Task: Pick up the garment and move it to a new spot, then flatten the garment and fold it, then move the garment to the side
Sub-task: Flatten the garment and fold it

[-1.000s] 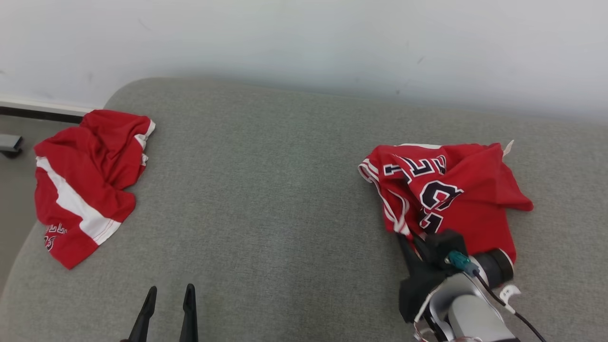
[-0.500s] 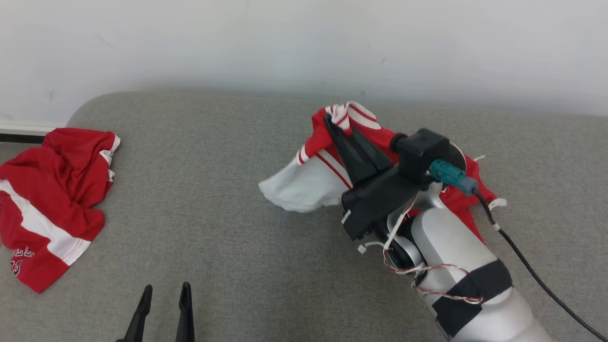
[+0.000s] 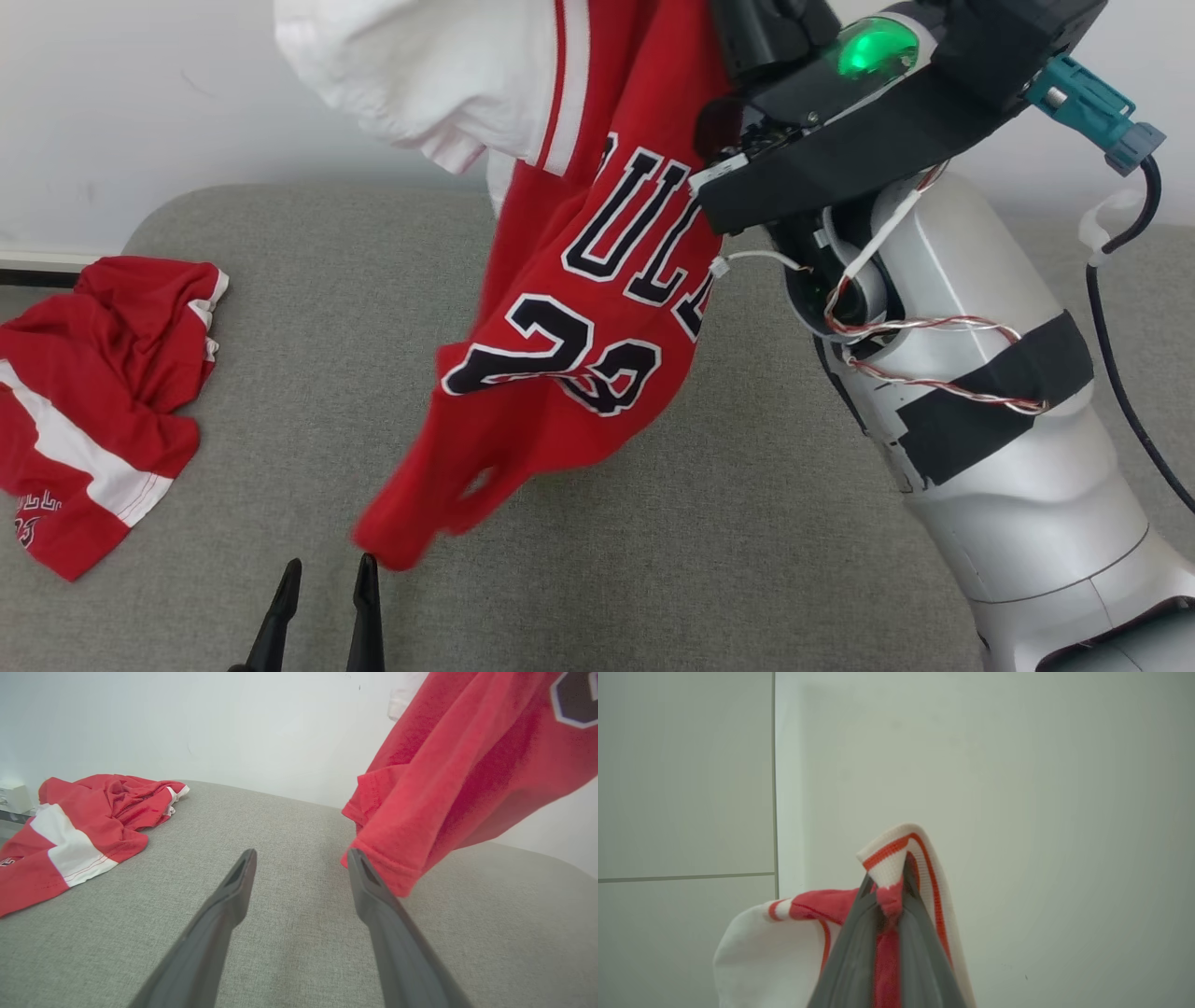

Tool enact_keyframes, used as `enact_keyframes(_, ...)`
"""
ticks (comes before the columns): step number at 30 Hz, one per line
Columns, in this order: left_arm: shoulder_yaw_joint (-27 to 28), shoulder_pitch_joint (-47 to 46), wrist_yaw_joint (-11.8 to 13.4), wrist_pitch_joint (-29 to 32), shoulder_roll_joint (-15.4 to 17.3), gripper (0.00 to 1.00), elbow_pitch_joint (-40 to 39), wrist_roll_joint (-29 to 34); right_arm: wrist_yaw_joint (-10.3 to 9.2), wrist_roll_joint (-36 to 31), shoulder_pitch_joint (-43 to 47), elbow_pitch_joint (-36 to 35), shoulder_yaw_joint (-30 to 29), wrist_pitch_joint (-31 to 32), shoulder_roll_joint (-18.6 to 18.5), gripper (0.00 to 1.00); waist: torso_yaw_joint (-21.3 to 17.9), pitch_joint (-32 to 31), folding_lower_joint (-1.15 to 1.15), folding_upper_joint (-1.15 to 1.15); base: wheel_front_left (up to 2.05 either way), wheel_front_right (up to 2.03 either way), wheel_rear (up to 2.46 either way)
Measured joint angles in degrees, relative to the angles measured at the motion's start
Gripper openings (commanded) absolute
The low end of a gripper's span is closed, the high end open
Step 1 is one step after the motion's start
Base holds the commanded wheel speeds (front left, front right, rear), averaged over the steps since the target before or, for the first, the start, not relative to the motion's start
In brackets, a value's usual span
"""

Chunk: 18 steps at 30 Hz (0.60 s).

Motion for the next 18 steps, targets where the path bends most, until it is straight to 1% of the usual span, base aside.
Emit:
enact_keyframes(2, -0.03, 0.03, 0.00, 0.00, 0.01, 1.00, -0.02, 0.00, 0.00, -1.98, 0.56, 2.26, -2.78, 0.09, -0.01, 0.00, -0.01, 0.02, 0.00, 0.00, 0.00, 0.00, 0.00)
enact_keyframes(5, 0.00, 0.15, 0.00, 0.00, 0.01, 1.00, -0.09, 0.00, 0.00, -5.84, 4.25, 5.77, -7.92, 0.68, 0.01, 0.00, -0.26, 0.16, 0.00, 0.00, 0.00, 0.00, 0.00)
enact_keyframes(7, -0.03, 0.34, 0.00, 0.00, 0.01, 1.00, -0.12, 0.00, 0.00, -8.03, 8.26, 8.44, -11.73, 1.21, -0.02, 0.00, -0.62, 0.29, 0.00, 0.00, 0.00, 0.00, 0.00)
enact_keyframes(12, -0.38, 0.38, 0.00, 0.00, 0.00, 1.00, -0.15, 0.00, 0.00, -16.45, 19.86, 14.10, -22.38, 1.57, -0.15, 0.00, -1.49, 0.62, 0.00, 0.00, 0.00, 0.00, 0.00)
enact_keyframes(15, -0.80, 0.31, 0.00, 0.00, -0.04, 1.00, -0.18, 0.01, -0.01, -18.84, 25.40, 15.08, -29.22, 0.48, -0.16, 0.00, -2.05, 0.88, 0.00, 0.00, 0.00, 0.00, 0.00)
enact_keyframes(18, -0.88, 0.30, 0.00, 0.00, -0.02, 1.00, -0.19, 0.10, 0.00, -20.11, 29.02, 14.67, -34.96, -0.49, -0.05, 0.00, -2.73, 0.93, 0.00, 0.00, 0.00, 0.00, 0.00)
